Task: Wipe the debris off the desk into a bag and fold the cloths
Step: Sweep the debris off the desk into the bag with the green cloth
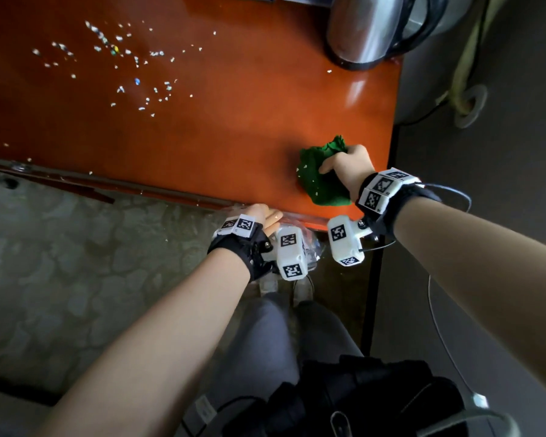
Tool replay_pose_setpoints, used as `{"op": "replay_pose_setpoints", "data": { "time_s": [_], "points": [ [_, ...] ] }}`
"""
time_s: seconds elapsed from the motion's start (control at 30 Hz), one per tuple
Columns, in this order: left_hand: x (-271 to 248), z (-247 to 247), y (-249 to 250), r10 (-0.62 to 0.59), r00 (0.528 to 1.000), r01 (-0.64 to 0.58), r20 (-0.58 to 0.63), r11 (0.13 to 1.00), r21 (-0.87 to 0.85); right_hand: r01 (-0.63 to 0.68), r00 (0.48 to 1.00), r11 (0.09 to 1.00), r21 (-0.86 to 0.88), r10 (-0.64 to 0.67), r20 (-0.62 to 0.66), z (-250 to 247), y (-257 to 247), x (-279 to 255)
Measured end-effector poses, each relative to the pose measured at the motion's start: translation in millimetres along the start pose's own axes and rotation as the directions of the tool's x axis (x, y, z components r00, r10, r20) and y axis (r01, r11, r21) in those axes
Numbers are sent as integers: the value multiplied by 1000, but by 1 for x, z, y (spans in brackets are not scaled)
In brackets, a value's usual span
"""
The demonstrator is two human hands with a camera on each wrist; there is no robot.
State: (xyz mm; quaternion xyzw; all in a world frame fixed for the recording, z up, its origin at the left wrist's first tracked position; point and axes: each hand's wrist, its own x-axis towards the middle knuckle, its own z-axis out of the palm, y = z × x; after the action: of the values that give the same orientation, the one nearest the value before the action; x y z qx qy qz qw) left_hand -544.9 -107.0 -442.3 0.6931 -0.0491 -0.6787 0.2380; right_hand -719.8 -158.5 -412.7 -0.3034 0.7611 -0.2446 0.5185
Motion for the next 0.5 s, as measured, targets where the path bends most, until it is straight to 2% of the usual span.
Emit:
{"op": "replay_pose_setpoints", "data": {
  "time_s": [0.17,0.33,0.5],
  "points": [
    [-16,9,20,64,996,-71,59,990,121,25,990,998,62,-17,-137,-17,-11,12],
    [-10,11,54,70,997,-75,35,977,199,85,950,989,120,-44,-309,-34,-38,30],
    [1,12,68,61,998,-58,5,930,363,129,883,988,-85,-153,-443,-37,-62,56]
  ]
}}
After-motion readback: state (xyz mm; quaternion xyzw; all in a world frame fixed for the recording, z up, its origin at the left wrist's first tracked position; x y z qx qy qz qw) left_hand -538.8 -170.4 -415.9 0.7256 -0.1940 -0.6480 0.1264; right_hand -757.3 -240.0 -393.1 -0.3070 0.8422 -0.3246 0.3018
